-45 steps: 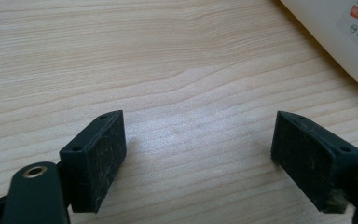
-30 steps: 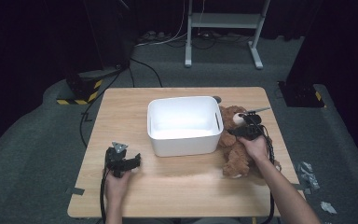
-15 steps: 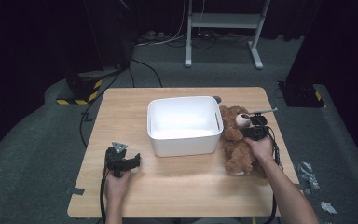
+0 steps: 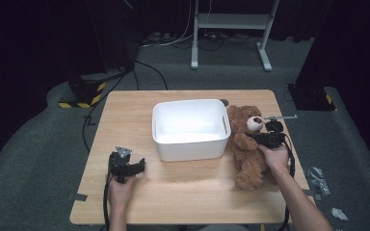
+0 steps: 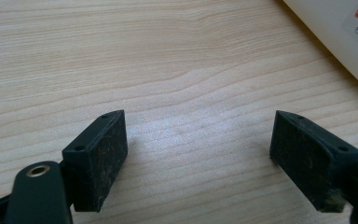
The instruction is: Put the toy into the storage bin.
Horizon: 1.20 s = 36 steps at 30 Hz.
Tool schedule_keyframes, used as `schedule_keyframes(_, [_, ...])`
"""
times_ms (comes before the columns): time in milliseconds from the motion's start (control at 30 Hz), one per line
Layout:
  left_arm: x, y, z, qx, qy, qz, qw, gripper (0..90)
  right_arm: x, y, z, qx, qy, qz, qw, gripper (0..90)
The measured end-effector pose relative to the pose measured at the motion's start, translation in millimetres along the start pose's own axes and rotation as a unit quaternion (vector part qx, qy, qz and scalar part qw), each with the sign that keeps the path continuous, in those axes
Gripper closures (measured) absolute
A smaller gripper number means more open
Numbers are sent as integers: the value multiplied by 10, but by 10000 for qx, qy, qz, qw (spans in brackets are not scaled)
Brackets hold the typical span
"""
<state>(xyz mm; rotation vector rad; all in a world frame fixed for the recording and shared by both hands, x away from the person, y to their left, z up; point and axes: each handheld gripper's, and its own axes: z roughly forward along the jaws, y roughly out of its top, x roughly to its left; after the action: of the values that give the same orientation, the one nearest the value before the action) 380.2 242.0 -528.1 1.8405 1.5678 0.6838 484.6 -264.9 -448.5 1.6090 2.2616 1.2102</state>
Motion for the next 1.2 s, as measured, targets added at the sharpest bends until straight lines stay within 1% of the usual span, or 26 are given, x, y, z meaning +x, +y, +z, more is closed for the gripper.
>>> schedule_keyframes(33, [1,1,0,-2,-2,11,10000,188,10,2,-35,-18,36,-39,10000,622])
schedule_keyframes(67, [1,1,1,-6,-2,13,10000,188,32,0,-66,-119,53,-31,9999,625])
schedule_keyframes(100, [0,0,0,-2,-1,8,10000,188,39,-1,-111,-202,91,-96,9997,627])
schedule_keyframes(133, [1,1,1,-7,-3,11,10000,188,42,-2,-142,-212,147,-88,9996,629])
schedule_keyframes(167, [1,1,1,-6,-2,13,10000,188,51,-9,-167,-306,159,-67,9994,631])
schedule_keyframes(200, [0,0,0,-1,-1,8,10000,188,46,-15,-197,-334,171,-106,9992,633])
schedule_keyframes(267, [0,0,1,-2,-1,4,10000,188,49,-46,-247,-488,165,-63,9986,634])
schedule_keyframes(367, [1,1,1,-7,-2,13,10000,188,39,-67,-264,-583,234,-29,9980,634])
schedule_keyframes(433, [1,1,1,-6,-2,14,10000,188,40,-73,-275,-584,259,-65,9979,633])
schedule_keyframes(500, [1,1,1,-7,-1,13,10000,188,53,-74,-290,-593,300,-43,9978,633])
schedule_keyframes(600, [1,1,1,-5,-1,15,10000,188,52,-74,-317,-660,371,-54,9971,633])
schedule_keyframes(733, [1,1,1,-7,-3,13,10000,188,62,-78,-381,-815,470,-112,9955,631])
schedule_keyframes(833, [1,1,1,-5,-1,13,10000,188,71,-83,-440,-904,518,-87,9945,631])
schedule_keyframes(1000, [1,1,1,-6,-1,11,10000,188,76,-76,-517,-987,578,-102,9934,629])
schedule_keyframes(1100, [4,1,-1,10,2,35,10000,188,93,-62,-564,-1031,656,-105,9924,627])
schedule_keyframes(1133, [1,1,1,-9,-1,10,10000,189,103,-58,-578,-1042,683,-93,9922,627])
schedule_keyframes(1200, [1,1,1,-7,-1,13,10000,188,114,-51,-597,-1090,723,-134,9913,626])
